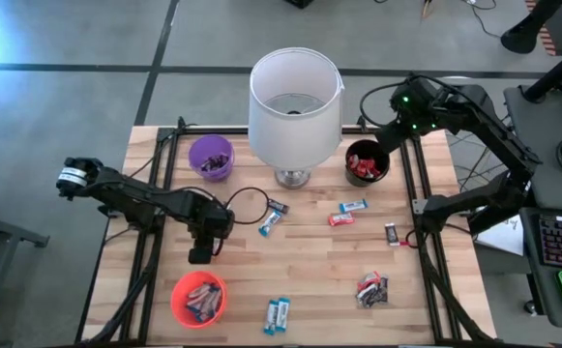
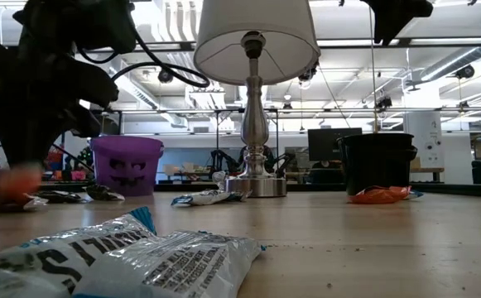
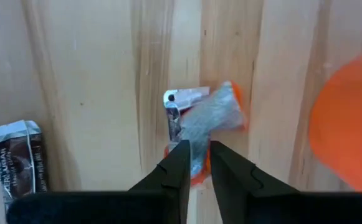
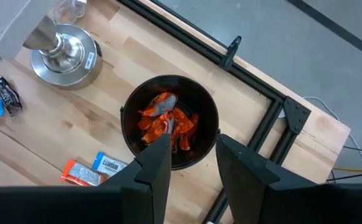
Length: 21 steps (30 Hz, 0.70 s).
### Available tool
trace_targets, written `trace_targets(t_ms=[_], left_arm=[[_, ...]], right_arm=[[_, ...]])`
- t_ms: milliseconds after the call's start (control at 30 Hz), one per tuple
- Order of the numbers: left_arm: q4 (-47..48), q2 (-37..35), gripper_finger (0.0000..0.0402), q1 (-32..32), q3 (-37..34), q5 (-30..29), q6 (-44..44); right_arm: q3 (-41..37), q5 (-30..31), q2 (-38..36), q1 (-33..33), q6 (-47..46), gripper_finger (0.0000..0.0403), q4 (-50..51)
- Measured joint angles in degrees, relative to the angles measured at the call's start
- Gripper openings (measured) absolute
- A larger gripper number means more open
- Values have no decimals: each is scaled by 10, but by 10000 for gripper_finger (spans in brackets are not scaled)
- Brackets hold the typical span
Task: Organize candy in baskets
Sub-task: Put the orange chocolate bar into the black bucket
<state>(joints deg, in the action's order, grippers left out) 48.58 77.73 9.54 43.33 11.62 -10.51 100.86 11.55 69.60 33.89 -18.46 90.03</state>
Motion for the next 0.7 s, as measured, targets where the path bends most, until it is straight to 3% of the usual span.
trace_targets(t_ms=[233, 700], left_arm=[[1, 0, 64, 0, 0, 0, 7], [-8, 0, 39, -2, -29, -1, 7]], right_arm=[[0, 0, 0, 0, 0, 119, 0], [0, 0, 0, 0, 1, 116, 0]])
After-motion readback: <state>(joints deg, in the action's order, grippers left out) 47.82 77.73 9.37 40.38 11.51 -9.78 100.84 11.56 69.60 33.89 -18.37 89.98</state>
